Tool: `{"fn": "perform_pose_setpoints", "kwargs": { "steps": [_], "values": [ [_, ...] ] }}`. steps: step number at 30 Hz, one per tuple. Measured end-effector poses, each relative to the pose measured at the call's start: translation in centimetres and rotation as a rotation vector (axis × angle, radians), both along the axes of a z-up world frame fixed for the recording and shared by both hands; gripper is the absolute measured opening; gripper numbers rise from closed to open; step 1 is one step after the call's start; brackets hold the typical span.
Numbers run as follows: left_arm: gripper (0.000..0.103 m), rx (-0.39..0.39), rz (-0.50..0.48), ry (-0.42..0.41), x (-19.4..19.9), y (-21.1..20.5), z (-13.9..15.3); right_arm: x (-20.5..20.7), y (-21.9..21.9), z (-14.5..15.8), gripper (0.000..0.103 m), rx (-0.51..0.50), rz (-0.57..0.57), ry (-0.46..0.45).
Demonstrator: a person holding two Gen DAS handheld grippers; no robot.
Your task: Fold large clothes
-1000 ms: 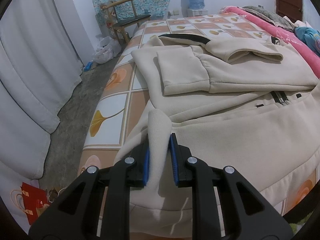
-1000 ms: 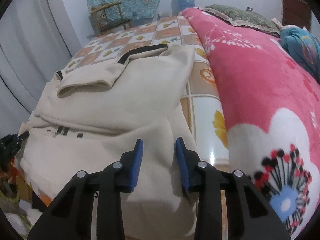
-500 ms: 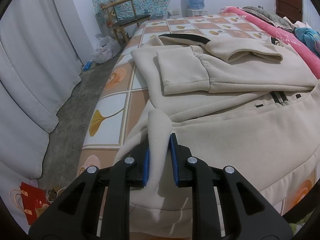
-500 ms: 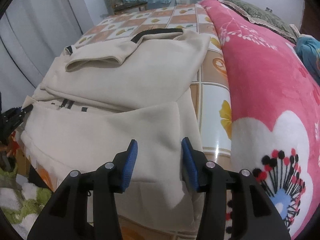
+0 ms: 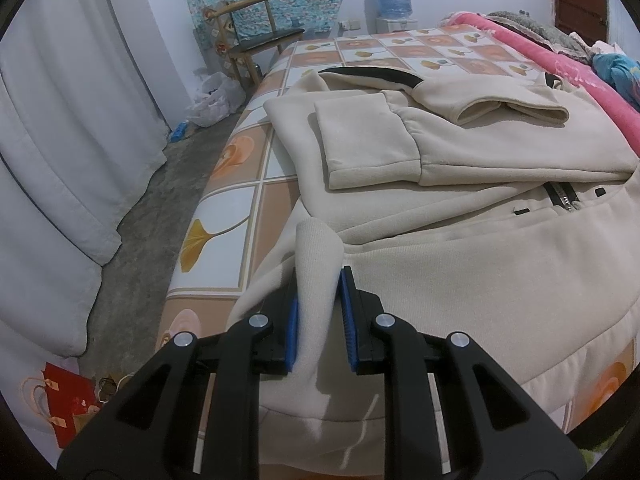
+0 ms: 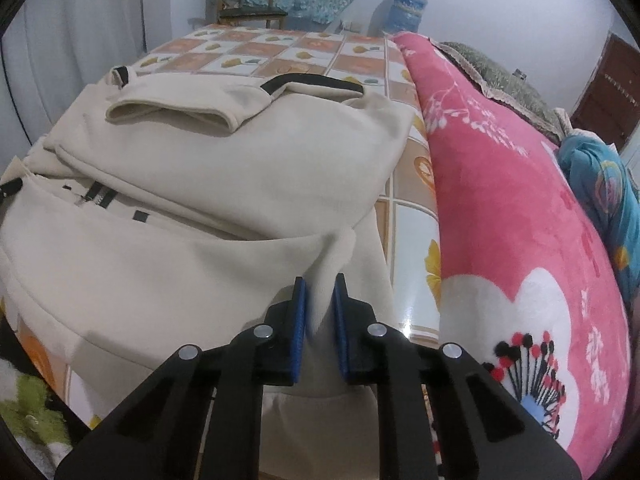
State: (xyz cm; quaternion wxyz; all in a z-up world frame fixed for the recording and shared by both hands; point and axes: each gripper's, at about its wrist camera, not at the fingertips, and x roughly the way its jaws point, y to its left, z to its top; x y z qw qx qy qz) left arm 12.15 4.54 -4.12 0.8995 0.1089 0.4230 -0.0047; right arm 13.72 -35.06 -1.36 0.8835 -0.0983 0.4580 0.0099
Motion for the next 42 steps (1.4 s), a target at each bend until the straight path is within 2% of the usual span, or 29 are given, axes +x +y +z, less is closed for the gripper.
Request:
{"fn": "perform_pose_setpoints", "kwargs": {
  "steps": [29, 31, 35, 38, 42],
  "values": [
    [0.019, 0.008, 0.002, 0.002, 0.0, -0.2, 0.1, 0.0, -0.2, -0.6, 0.014, 0.020, -0.027, -0.011],
    [0.017, 0.005, 0.005, -0.005, 0.0, -0.1, 0.2, -0.2, 0.0, -0.5, 0.010, 0.018, -0.032, -0.022],
    [0.006, -0.042, 0.007, -0.070, -1.3, 0.6, 1.7, -1.2, 0.3, 0.7, 0.006, 0.023, -0.038, -0.071],
    [0.006, -0.060, -0.019, -0.140, -3.1, 1.0, 3.2, -2.8, 0.3, 2.3, 0.006, 0.030, -0.052, -0.131],
    [0.005, -0.136, -0.052, -0.243, -6.3, 2.1, 5.9, -5.3, 0.1, 4.7, 0.006, 0.067, -0.078, -0.211]
  ]
}}
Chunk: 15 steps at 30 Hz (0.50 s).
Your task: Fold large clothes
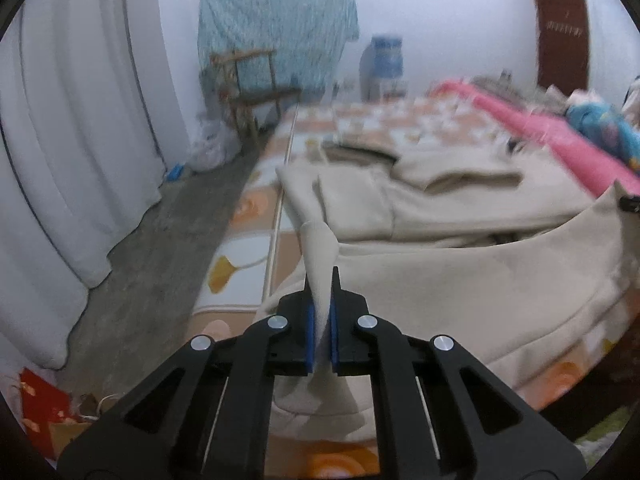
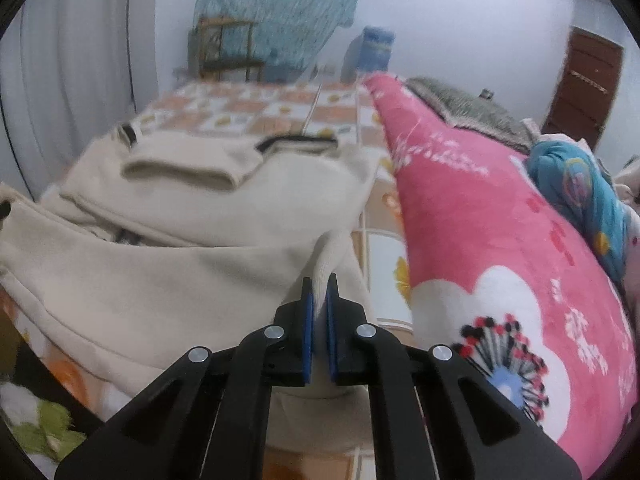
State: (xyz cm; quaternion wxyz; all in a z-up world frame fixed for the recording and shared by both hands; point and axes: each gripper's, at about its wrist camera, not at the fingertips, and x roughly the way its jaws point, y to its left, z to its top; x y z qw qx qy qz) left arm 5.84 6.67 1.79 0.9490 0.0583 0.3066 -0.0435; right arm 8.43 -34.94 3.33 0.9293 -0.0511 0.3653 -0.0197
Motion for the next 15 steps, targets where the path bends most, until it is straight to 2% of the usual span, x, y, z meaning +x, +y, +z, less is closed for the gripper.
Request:
{"fn": "perform_pose_setpoints", "kwargs": {
  "steps": [4, 8, 11, 15],
  "values": [
    [0.005, -0.040, -0.025, -0.100, -2.6, 0.4, 2.8, -2.1, 0.2, 2.9, 0.006, 0.021, -0.016, -0.090],
    [0.005, -0.069, -0.057, -0.182, -2.6, 0.5, 6.0, -2.2, 0.7, 6.4, 0.006, 0.007, 0.005, -0.184],
    [0.005, -0.102, -0.074, -0.222, 0.0, 0.9, 8.2, -0.6, 0.7, 8.8, 0.006, 0.001, 0.028, -0.249],
    [0.005, -0.133, -0.069, -0.235, 5.7, 1.2, 9.8, 4.3, -0.2, 10.6, 0.006, 0.008, 0.045, -0.290]
  ]
}}
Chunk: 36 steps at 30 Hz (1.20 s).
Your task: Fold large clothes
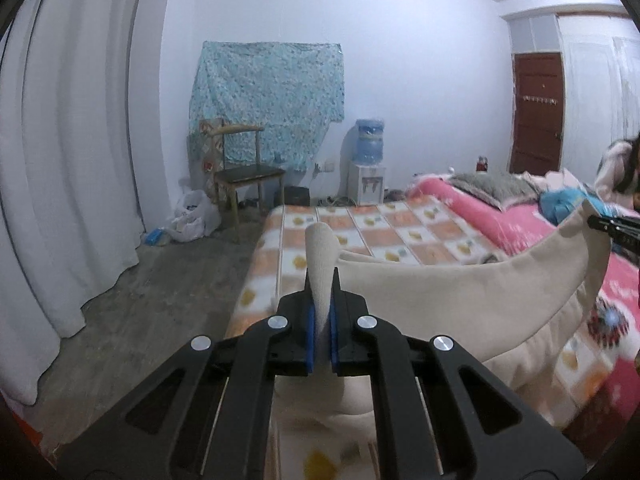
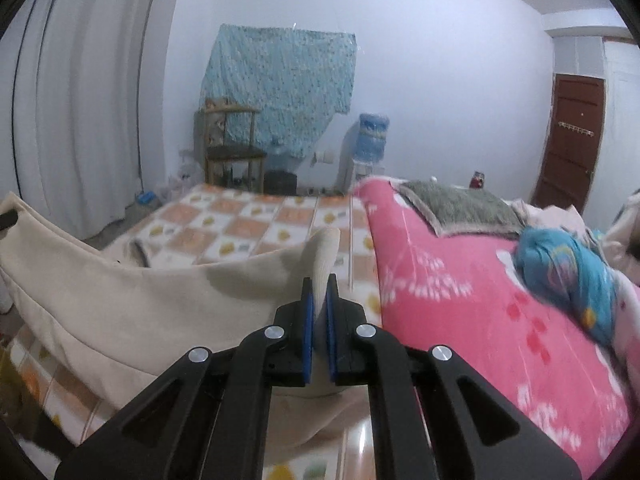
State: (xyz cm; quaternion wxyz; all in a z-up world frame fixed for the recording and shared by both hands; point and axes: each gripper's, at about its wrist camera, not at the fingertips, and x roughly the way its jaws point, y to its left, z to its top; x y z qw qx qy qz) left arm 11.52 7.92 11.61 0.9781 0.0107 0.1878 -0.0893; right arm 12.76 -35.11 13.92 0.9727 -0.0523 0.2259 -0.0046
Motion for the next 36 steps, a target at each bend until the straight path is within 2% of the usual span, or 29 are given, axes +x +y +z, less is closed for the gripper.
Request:
{"fn": "perform_pose_setpoints", "kwargs": {
  "steps": [3, 7, 9, 10, 12, 13, 14, 15, 17, 19, 23, 28, 31, 34, 36],
  "values": [
    [0.005, 0.008, 0.010, 0.012, 5.6, -0.5, 0.0, 5.0, -1.4, 0.5, 0.006, 0.050, 0.014, 0.005],
    [0.005, 0.039, 0.008, 0.116, 13.0, -1.2, -2.1, 12.1, -2.6, -1.4, 0.006, 0.114, 0.027, 0.077],
    [0.006, 0.053, 0.008, 0.219, 16.9, -1.7, -4.6, 15.5, -2.7, -4.1, 0.006, 0.113, 0.016, 0.148],
    [0.010, 0.060, 0.006, 0.285, 18.9, -2.0, -6.4, 16.8, -2.6, -5.6, 0.006, 0.109, 0.009, 0.190],
    [0.013, 0.094, 0.025, 0.387, 21.2, -2.3, -9.4, 19.5, -3.2, -9.5, 0.009, 0.125, -0.015, 0.299],
    [0.016, 0.117, 0.050, 0.444, 22.3, -2.3, -11.0, 20.9, -3.6, -11.5, 0.011, 0.127, -0.037, 0.368],
    [0.024, 0.134, 0.076, 0.496, 23.2, -2.1, -12.3, 21.5, -4.0, -12.7, 0.013, 0.123, -0.068, 0.402],
    [0.028, 0.119, 0.091, 0.517, 23.5, -1.5, -12.9, 21.5, -4.4, -13.4, 0.020, 0.136, -0.078, 0.416],
    [0.041, 0.043, 0.118, 0.499, 22.6, 0.2, -12.4, 20.4, -4.9, -13.1, 0.028, 0.164, -0.091, 0.388],
    [0.046, -0.001, 0.144, 0.464, 21.2, 1.7, -11.1, 19.1, -5.2, -12.1, 0.038, 0.145, -0.110, 0.356],
    [0.066, -0.001, 0.171, 0.381, 17.0, 2.7, -8.4, 14.6, -5.0, -9.1, 0.048, 0.114, -0.136, 0.279],
    [0.086, -0.022, 0.094, 0.331, 10.3, 1.8, -5.6, 8.1, -3.0, -6.8, 0.073, 0.135, -0.087, 0.235],
    [0.092, -0.033, 0.026, 0.305, 5.6, -0.2, -4.9, 4.3, -1.0, -7.2, 0.081, 0.160, -0.044, 0.252],
    [0.093, 0.009, 0.002, 0.299, 2.2, -2.8, -4.9, 1.3, 1.1, -8.7, 0.085, 0.217, 0.006, 0.304],
    [0.095, 0.006, -0.021, 0.282, 0.3, -4.2, -5.2, -0.8, 2.5, -9.6, 0.087, 0.240, 0.019, 0.320]
  ]
}}
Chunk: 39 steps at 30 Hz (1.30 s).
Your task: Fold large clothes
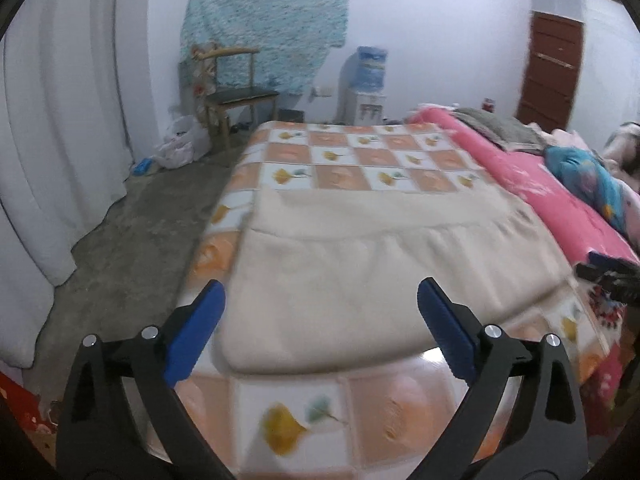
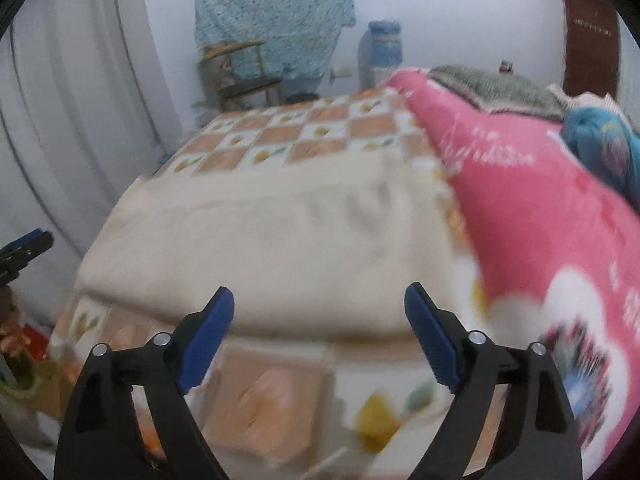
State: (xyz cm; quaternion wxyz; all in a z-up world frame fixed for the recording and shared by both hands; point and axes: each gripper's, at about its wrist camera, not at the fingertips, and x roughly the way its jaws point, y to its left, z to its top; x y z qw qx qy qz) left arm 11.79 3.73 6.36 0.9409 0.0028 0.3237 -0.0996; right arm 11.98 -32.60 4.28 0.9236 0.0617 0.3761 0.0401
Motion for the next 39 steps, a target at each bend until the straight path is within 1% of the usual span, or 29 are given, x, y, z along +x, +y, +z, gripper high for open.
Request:
{"fn": "perform_pose_setpoints", "kwargs": {
  "steps": [1, 2, 4, 5, 7, 8, 9, 11, 14, 19, 24, 30, 34, 39],
  "values": [
    [0.095, 0.003, -0.009, -0.009, -1.2, -0.9, -0.3, -0.9, 0.7, -0.3, 0.088, 0.008, 0.000, 0.002],
    [0.095, 0.022, -0.003, -0.018, -2.0, -1.6, -0.5, -1.6, 1.3, -0.6, 0.089, 0.010, -0.003, -0.001],
    [0.095, 0.064, 0.029, -0.027, -3.4, -2.8, -1.1, -3.2, 2.5, -0.8, 0.092, -0.026, -0.035, -0.021],
    [0.095, 0.063, 0.038, -0.021, -3.8, -3.4, -1.2, -3.8, 3.3, -0.6, 0.092, -0.074, -0.065, -0.035],
    [0.095, 0.033, 0.037, 0.005, -4.5, -4.2, -1.6, -4.6, 4.3, 0.0, 0.093, -0.114, -0.083, -0.068],
    [0.095, 0.021, 0.040, 0.016, -4.7, -4.4, -1.7, -4.8, 4.6, 0.3, 0.093, -0.122, -0.074, -0.080],
    [0.095, 0.020, 0.059, 0.029, -4.8, -4.8, -1.9, -5.1, 5.1, 0.8, 0.096, -0.127, -0.061, -0.101],
    [0.095, 0.038, 0.095, 0.035, -5.1, -5.6, -1.8, -5.4, 5.5, 1.5, 0.096, -0.127, -0.068, -0.125],
    [0.095, 0.034, 0.123, 0.047, -5.0, -6.3, -1.7, -5.5, 5.7, 2.1, 0.096, -0.102, -0.085, -0.135],
    [0.095, 0.041, 0.153, 0.115, -4.2, -7.1, -2.6, -5.0, 6.1, 1.7, 0.096, -0.100, -0.097, -0.100],
    [0.095, 0.081, 0.196, 0.120, -4.2, -7.8, -3.3, -4.5, 6.5, 0.8, 0.096, -0.118, -0.096, -0.058],
    [0.095, 0.121, 0.190, 0.140, -4.1, -8.4, -3.8, -4.2, 6.8, 0.0, 0.096, -0.126, -0.084, -0.021],
    [0.095, 0.116, 0.185, 0.158, -4.0, -8.5, -4.0, -4.1, 7.2, -0.4, 0.096, -0.133, -0.066, -0.007],
    [0.095, 0.114, 0.183, 0.168, -3.8, -8.6, -4.1, -3.9, 7.1, -0.5, 0.096, -0.129, -0.071, 0.002]
  ]
}}
